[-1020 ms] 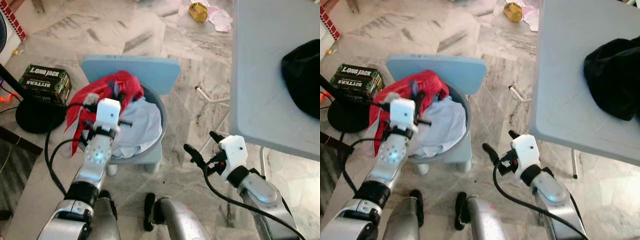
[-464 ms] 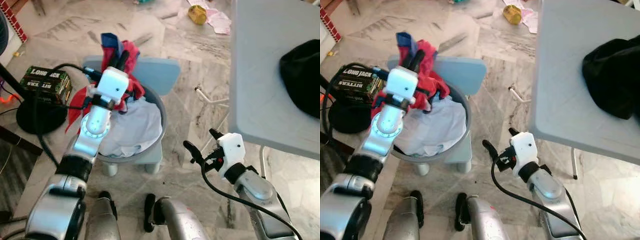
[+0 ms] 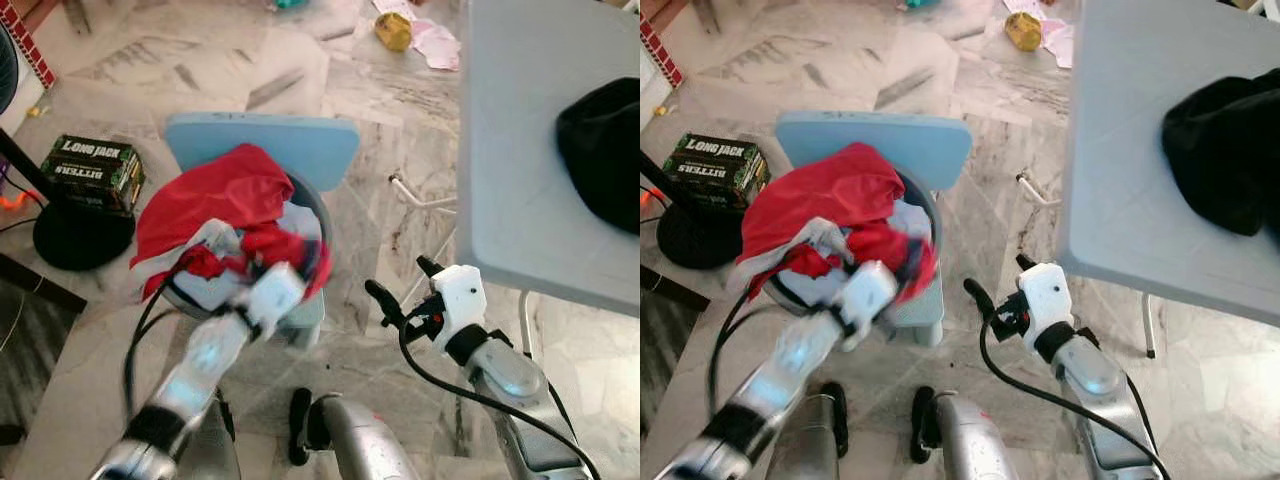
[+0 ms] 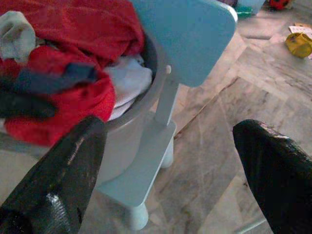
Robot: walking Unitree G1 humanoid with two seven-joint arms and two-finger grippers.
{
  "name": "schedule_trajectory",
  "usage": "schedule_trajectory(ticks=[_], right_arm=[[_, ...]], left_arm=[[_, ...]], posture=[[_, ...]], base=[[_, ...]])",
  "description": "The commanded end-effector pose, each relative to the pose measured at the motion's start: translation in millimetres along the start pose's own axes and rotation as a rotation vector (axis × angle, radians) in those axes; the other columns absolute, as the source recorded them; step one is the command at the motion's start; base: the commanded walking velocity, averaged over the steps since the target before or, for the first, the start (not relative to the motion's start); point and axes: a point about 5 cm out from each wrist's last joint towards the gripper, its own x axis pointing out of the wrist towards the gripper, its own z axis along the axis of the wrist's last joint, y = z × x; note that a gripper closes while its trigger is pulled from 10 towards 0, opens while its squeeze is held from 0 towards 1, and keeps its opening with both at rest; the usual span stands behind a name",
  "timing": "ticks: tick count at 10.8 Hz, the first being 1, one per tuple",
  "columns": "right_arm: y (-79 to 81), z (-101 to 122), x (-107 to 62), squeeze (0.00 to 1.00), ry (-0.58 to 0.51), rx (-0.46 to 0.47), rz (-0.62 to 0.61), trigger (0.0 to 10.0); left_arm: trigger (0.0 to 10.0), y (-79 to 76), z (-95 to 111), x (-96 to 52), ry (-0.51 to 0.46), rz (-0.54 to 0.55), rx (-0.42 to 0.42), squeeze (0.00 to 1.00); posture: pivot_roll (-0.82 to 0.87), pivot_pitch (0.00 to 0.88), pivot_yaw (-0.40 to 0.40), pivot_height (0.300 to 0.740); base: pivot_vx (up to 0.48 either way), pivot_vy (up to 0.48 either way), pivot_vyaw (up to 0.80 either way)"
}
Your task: Hang hanger
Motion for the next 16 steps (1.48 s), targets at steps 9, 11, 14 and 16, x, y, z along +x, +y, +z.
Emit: schedule_trajectory(ticks=[9,11,14,16], right_arm=[[0.3,-8,0.0,0.00,0.014,-0.010,0.008,10.0],[0.6,-8,0.4,0.00,0.012,-0.008,0.007,10.0],[0.7,-8,0.6,0.00,0.010,-0.009,0.008,10.0],[1.2,-7,2.4,0.00,0.005,-0.009,0.010,10.0]], left_arm=[[10.0,-23.7,-35,-76.0,0.294,-0.081,-0.171,1.00],[10.0,3.2,-29,-62.1,0.239,0.099,-0.083,1.00],[10.0,43.1,-16,-48.5,0.186,0.280,0.004,0.00],[10.0,45.4,-27,-37.8,0.259,0.245,0.024,0.00]], posture=[[-0.03,0.238,-0.165,0.740],[-0.04,0.235,-0.162,0.740],[-0.04,0.235,-0.162,0.740],[-0.04,0.234,-0.164,0.740]], base=[[0.000,0.000,0.00],[0.000,0.000,0.00],[0.000,0.000,0.00],[0.000,0.000,0.00]])
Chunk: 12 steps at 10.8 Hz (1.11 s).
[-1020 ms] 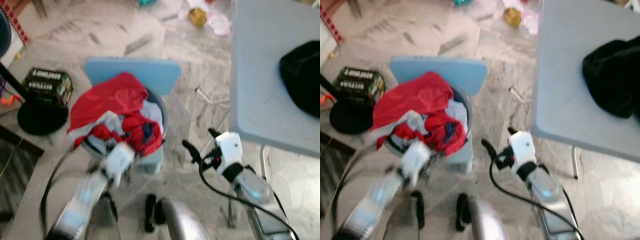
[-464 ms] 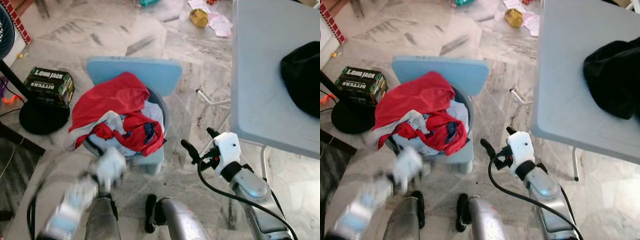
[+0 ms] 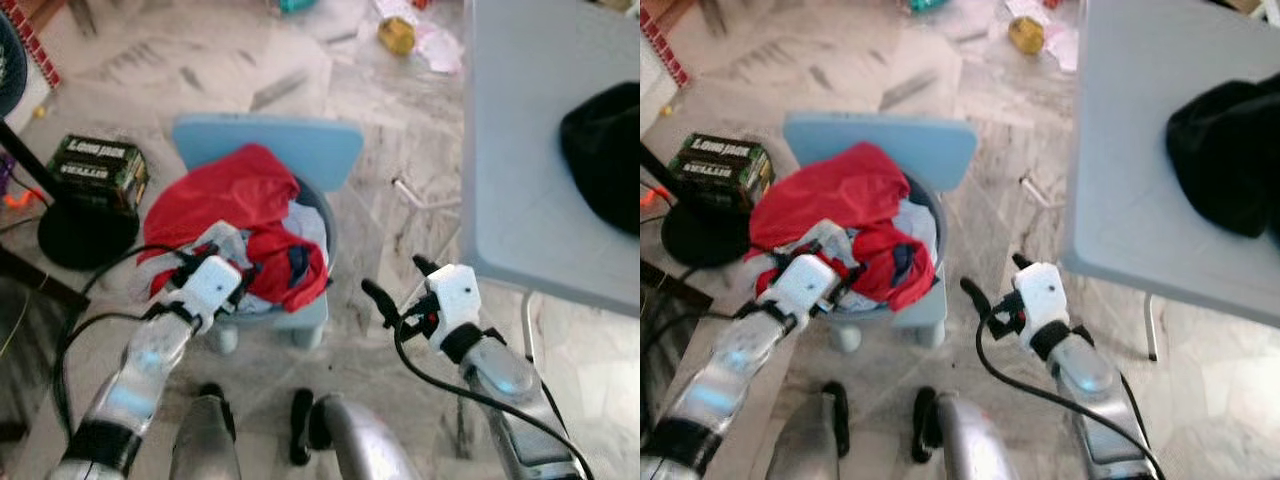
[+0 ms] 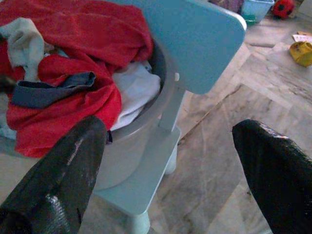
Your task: Hang hanger
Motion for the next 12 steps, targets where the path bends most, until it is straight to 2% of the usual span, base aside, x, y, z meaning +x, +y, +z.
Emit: schedule_trajectory(ticks=[1,3,4,5,6,7,8,9,11,12], right_arm=[[-0.2,-5,-3.6,0.00,0.024,-0.002,0.001,10.0],[1.1,-5,-4.3,0.00,0.022,-0.002,-0.001,10.0],[0.9,-6,-5.0,0.00,0.023,-0.002,-0.005,10.0],[1.2,-6,-5.0,0.00,0.023,-0.001,-0.006,10.0],[2.1,-7,-4.0,0.00,0.023,0.001,-0.004,10.0],[3.9,-7,-1.6,0.00,0.021,0.004,0.002,10.0],[5.6,-7,-0.2,0.00,0.020,0.006,0.009,10.0],[6.2,-7,0.3,0.00,0.019,0.007,0.013,10.0],[6.0,-7,1.0,0.00,0.018,0.004,0.014,10.0],[4.9,-7,0.6,0.00,0.017,0.001,0.007,10.0]], left_arm=[[10.0,-14.3,-16,0.8,0.089,-0.069,0.005,0.00],[10.0,-24.5,-42,2.0,0.243,-0.158,-0.023,0.00],[10.0,-25.1,-57,-5.0,0.322,-0.176,-0.034,0.00],[10.0,-22.3,-66,-11.9,0.359,-0.148,-0.059,0.00],[10.0,-21.1,-78,-25.6,0.403,-0.132,-0.070,0.00],[10.0,-19.0,-83,-34.0,0.404,-0.081,-0.092,0.00],[10.0,-12.7,-75,-37.0,0.331,0.022,-0.124,1.00],[10.0,-3.3,-58,-38.3,0.211,0.139,-0.130,1.00],[10.0,10.5,-49,-35.3,0.168,0.269,-0.092,1.00],[10.0,16.7,-49,-33.3,0.182,0.301,-0.083,1.00]], posture=[[-0.04,0.235,-0.163,0.740],[-0.05,0.234,-0.160,0.740],[-0.05,0.234,-0.157,0.740],[-0.05,0.234,-0.156,0.740],[-0.05,0.234,-0.156,0.740],[-0.03,0.239,-0.155,0.740],[-0.01,0.240,-0.155,0.740],[-0.01,0.241,-0.156,0.740],[-0.01,0.242,-0.156,0.740],[-0.01,0.242,-0.155,0.740]], base=[[0.000,0.000,0.00],[0.000,0.000,0.00],[0.000,0.000,0.00],[0.000,0.000,0.00],[0.000,0.000,0.00],[0.000,0.000,0.00],[0.000,0.000,0.00],[0.000,0.000,0.00],[0.000,0.000,0.00],[0.000,0.000,0.00]])
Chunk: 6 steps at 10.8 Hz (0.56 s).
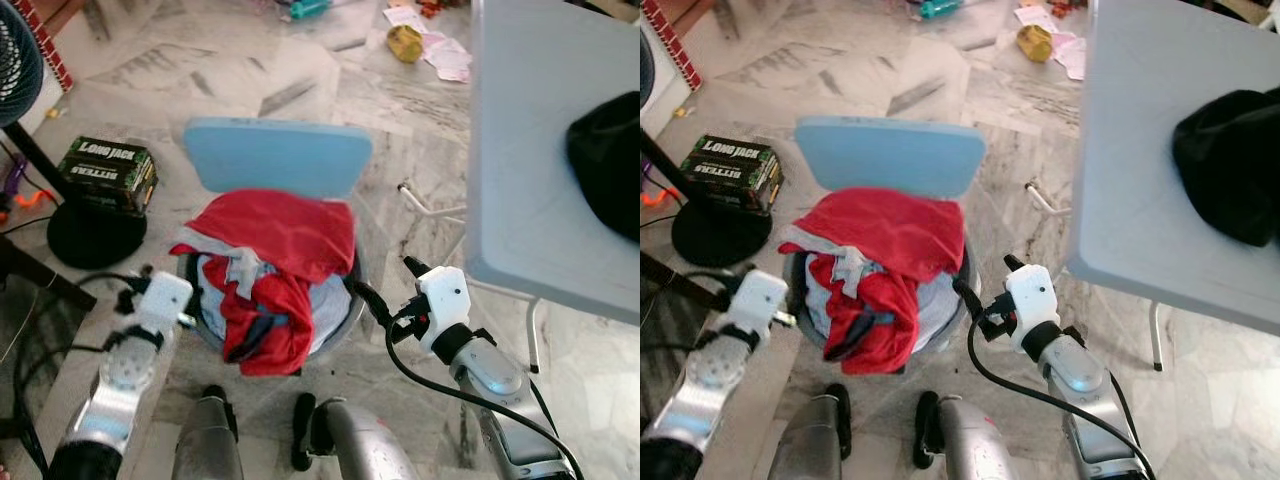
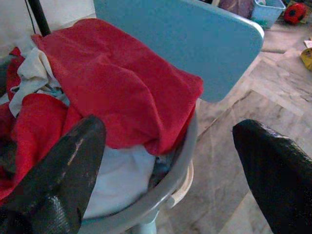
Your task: Hang hanger
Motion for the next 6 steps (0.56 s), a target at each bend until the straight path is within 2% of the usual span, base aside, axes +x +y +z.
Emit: schedule_trajectory(ticks=[1,2,4,5,6], right_arm=[[-3.9,-4,-4.8,0.00,0.016,-0.005,-0.016,10.0],[-4.9,-4,-6.2,0.00,0.016,-0.007,-0.022,10.0],[-5.0,-5,-6.1,0.00,0.015,-0.007,-0.028,10.0],[-5.6,-5,-5.9,0.00,0.012,-0.008,-0.034,10.0],[-6.5,-5,-5.2,0.00,0.010,-0.011,-0.041,10.0]], left_arm=[[10.0,-1.7,-9,-2.5,0.045,0.005,0.008,1.00],[10.0,3.5,-10,-0.6,0.067,0.040,0.001,1.00],[10.0,11.5,-5,2.3,0.046,0.095,0.003,1.00],[10.0,17.8,8,1.2,-0.039,0.160,-0.001,1.00],[10.0,22.0,20,-1.3,-0.115,0.217,-0.006,0.93]], posture=[[-0.02,0.244,-0.153,0.740],[-0.03,0.245,-0.150,0.740],[-0.03,0.242,-0.148,0.740],[-0.02,0.241,-0.147,0.740],[-0.02,0.240,-0.146,0.740]], base=[[0.000,0.000,0.00],[0.000,0.000,0.00],[0.000,0.000,0.00],[0.000,0.000,0.00],[0.000,0.000,0.00]])
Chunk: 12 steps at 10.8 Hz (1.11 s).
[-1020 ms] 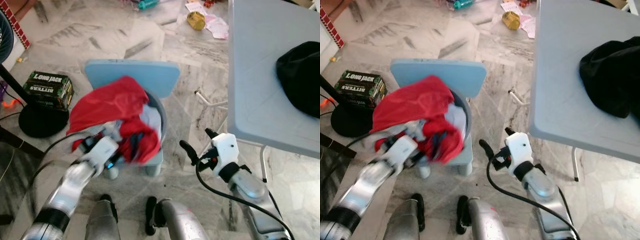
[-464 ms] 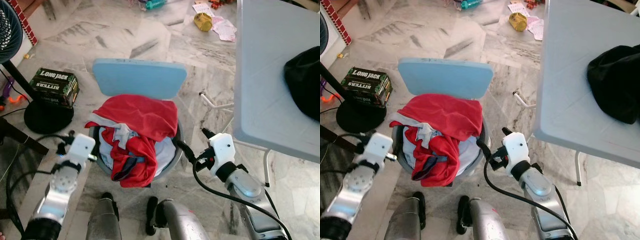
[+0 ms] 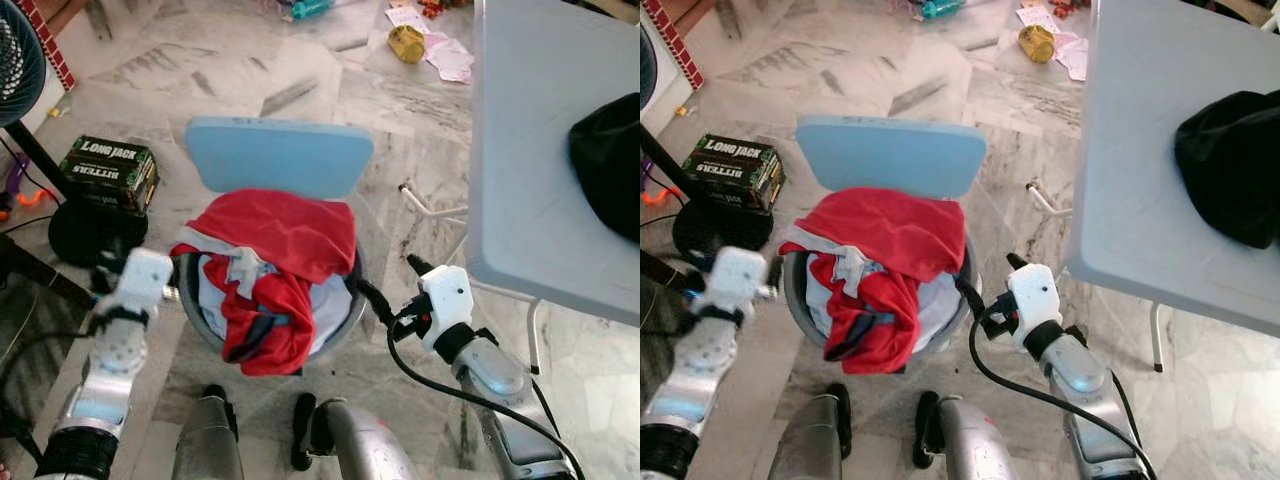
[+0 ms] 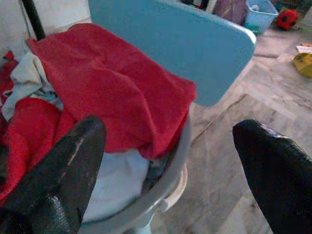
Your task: Hang hanger
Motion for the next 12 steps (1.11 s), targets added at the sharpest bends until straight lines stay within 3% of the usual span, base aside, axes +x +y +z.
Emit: schedule_trajectory(ticks=[1,2,3,5,6,7,9,11,12], right_arm=[[-4.0,-7,-4.0,0.00,0.027,-0.002,-0.023,10.0],[-5.0,-7,-2.5,0.00,0.025,-0.008,-0.035,10.0],[-7.7,-7,-0.3,0.00,0.021,-0.022,-0.055,10.0],[-16.9,-10,3.5,0.00,0.046,-0.071,-0.120,10.0],[-20.8,-14,3.0,0.00,0.064,-0.094,-0.148,10.0],[-23.7,-17,2.1,0.00,0.079,-0.097,-0.174,10.0],[-25.0,-27,2.0,0.00,0.120,-0.100,-0.195,10.0],[-22.7,-43,-1.4,0.00,0.199,-0.119,-0.175,10.0],[-21.8,-49,-3.3,0.00,0.235,-0.125,-0.165,10.0]], left_arm=[[10.0,-2.1,2,-4.7,-0.025,0.018,-0.003,0.41],[10.0,-1.9,12,-5.4,-0.087,0.031,-0.013,0.00],[10.0,-4.7,25,-4.6,-0.158,0.007,-0.024,0.00],[10.0,-36.7,50,-10.1,-0.287,-0.283,-0.096,0.00],[10.0,-43.3,56,-14.4,-0.320,-0.322,-0.084,0.00],[10.0,-43.0,57,-15.9,-0.315,-0.293,-0.101,0.00],[10.0,-42.9,55,-24.8,-0.248,-0.202,-0.244,0.00],[10.0,-57.6,58,-43.8,-0.247,-0.245,-0.258,0.00],[10.0,-59.2,59,-45.8,-0.243,-0.243,-0.266,0.00]], posture=[[-0.01,0.239,-0.145,0.740],[-0.01,0.236,-0.144,0.740],[0.00,0.231,-0.142,0.740],[0.00,0.222,-0.136,0.740],[0.00,0.219,-0.132,0.740],[0.01,0.217,-0.128,0.740],[0.02,0.219,-0.124,0.740],[0.04,0.226,-0.122,0.740],[0.04,0.230,-0.122,0.740]], base=[[0.000,0.000,0.00],[0.000,0.000,0.00],[0.000,0.000,0.00],[0.000,0.000,0.00],[0.000,0.000,0.00],[0.000,0.000,0.00],[0.000,0.000,0.00],[0.000,0.000,0.00],[0.000,0.000,0.00]])
